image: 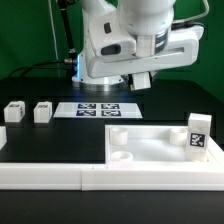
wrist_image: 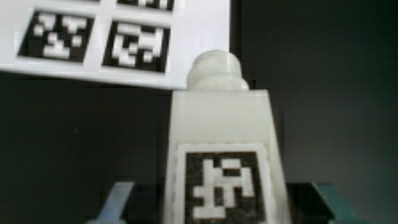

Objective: Assemble square table

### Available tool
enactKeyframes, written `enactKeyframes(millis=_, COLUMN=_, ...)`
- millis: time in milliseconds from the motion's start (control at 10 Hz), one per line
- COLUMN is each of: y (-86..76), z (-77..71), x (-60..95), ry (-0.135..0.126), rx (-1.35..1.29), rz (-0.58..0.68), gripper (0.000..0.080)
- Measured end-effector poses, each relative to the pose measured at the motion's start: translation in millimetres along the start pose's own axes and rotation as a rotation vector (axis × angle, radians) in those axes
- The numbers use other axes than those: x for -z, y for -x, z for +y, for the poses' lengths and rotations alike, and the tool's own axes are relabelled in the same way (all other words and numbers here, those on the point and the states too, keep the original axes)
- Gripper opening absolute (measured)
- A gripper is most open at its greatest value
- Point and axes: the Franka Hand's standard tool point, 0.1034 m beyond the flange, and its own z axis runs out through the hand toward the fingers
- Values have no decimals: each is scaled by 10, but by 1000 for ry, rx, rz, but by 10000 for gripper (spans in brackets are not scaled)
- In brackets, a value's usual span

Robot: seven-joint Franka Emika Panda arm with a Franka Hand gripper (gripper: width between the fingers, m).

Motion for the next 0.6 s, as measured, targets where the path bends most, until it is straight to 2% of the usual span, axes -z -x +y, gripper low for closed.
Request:
enactKeyframes(millis=200, y=1, z=40, x=6, ry=13, rx=-3, rz=133, gripper=290)
enactKeyframes(millis=300, y=-71, z=91, x=58, ry=26, rx=13, rz=224, gripper=290)
enactKeyframes(millis=500, y=-313, z=379, x=398, ry=67, rx=108, rz=385, gripper=290)
enactKeyframes(millis=600, y=-436, z=450, x=649, ry=97, rx=145, rz=462, gripper=290)
